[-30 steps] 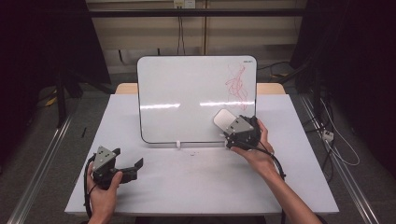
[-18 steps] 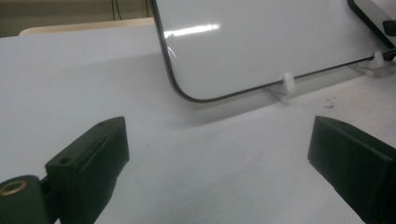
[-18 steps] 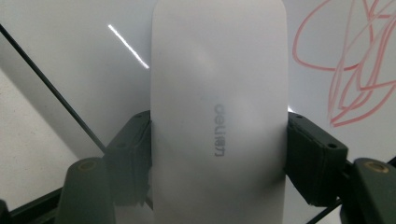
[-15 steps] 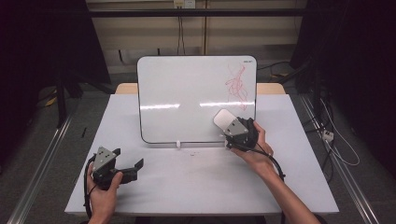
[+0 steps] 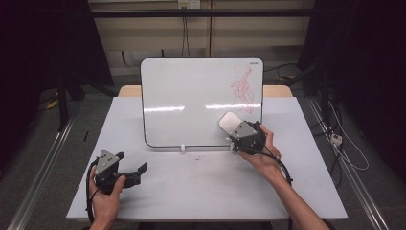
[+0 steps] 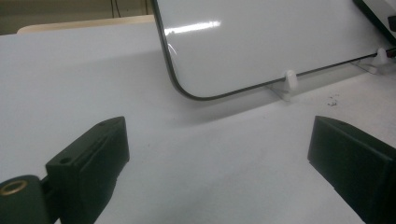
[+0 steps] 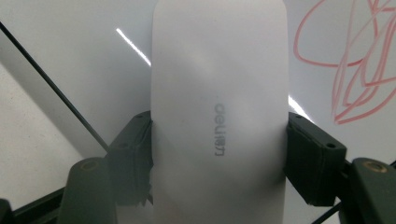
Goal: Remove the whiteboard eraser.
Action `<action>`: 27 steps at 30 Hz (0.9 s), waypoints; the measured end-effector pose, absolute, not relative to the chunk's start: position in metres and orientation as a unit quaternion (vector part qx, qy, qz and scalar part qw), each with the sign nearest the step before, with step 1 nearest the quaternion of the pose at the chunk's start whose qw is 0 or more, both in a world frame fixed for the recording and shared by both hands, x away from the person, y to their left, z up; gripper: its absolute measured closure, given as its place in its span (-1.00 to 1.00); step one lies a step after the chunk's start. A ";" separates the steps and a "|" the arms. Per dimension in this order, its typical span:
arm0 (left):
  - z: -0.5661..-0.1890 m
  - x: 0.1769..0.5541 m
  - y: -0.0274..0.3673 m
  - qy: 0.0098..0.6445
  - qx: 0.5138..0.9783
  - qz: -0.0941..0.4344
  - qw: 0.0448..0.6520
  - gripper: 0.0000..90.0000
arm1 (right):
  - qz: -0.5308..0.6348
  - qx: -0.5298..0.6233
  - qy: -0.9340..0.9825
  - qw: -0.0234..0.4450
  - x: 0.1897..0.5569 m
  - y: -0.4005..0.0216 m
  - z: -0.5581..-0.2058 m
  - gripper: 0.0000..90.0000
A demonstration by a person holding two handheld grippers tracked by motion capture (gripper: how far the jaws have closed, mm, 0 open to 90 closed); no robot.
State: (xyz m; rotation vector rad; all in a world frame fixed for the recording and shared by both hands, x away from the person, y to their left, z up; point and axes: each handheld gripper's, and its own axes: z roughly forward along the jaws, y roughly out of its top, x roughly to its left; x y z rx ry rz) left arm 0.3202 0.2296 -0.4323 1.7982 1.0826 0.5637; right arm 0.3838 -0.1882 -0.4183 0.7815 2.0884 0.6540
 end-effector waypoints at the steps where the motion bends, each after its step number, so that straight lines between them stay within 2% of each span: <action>1: -0.432 0.320 0.229 0.440 0.733 0.231 0.465 -0.88 | 0.260 0.310 0.826 0.392 0.384 -0.189 -0.418 -0.29; 11: -0.432 0.318 0.232 0.443 0.733 0.233 0.461 -0.88 | 0.309 0.343 0.819 0.340 0.386 -0.201 -0.414 -0.29; 20: -0.433 0.316 0.235 0.448 0.730 0.232 0.461 -0.88 | 0.338 0.343 0.810 0.336 0.378 -0.204 -0.404 -0.29; 27: -0.432 0.316 0.237 0.449 0.727 0.234 0.463 -0.88 | 0.354 0.345 0.795 0.351 0.369 -0.206 -0.399 -0.29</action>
